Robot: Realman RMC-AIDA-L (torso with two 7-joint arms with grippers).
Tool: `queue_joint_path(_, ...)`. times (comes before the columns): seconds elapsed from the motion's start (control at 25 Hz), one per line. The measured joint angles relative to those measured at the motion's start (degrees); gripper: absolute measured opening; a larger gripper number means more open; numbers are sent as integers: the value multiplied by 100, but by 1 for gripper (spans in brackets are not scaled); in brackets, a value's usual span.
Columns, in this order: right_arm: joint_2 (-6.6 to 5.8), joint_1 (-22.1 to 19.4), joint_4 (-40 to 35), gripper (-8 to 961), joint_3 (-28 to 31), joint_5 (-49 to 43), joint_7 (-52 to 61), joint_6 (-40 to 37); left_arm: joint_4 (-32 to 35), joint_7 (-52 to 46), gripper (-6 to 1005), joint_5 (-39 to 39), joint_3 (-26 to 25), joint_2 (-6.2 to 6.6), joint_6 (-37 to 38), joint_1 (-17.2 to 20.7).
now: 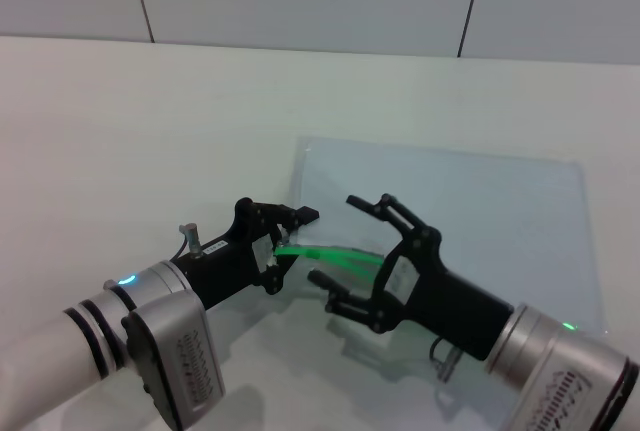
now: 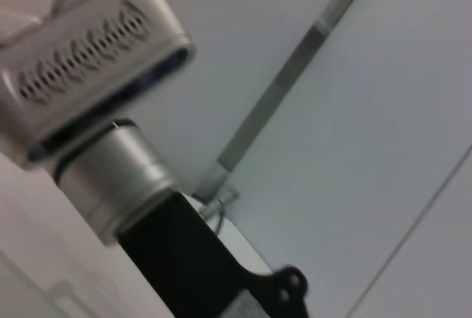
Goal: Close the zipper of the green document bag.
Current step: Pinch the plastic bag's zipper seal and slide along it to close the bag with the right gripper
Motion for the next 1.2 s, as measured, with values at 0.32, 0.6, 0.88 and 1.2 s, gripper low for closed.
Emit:
queue_joint_path(0.32, 48, 122, 104, 879, -45, -396, -174, 217, 61, 9, 52, 26, 8, 9, 78, 0)
queue_joint_path(0.6, 61, 212, 57, 867, 48, -350, -342, 425, 109, 86, 52, 46, 52, 1, 87, 0)
queue_joint_path(0.88, 61, 180, 71, 856, 128, -347, -665, 590, 149, 118, 52, 54, 54, 4, 93, 14)
queue_joint_path(1.2, 61, 194, 105, 624, 128, -350, -878, 791, 170, 154, 52, 107, 62, 7, 99, 35)
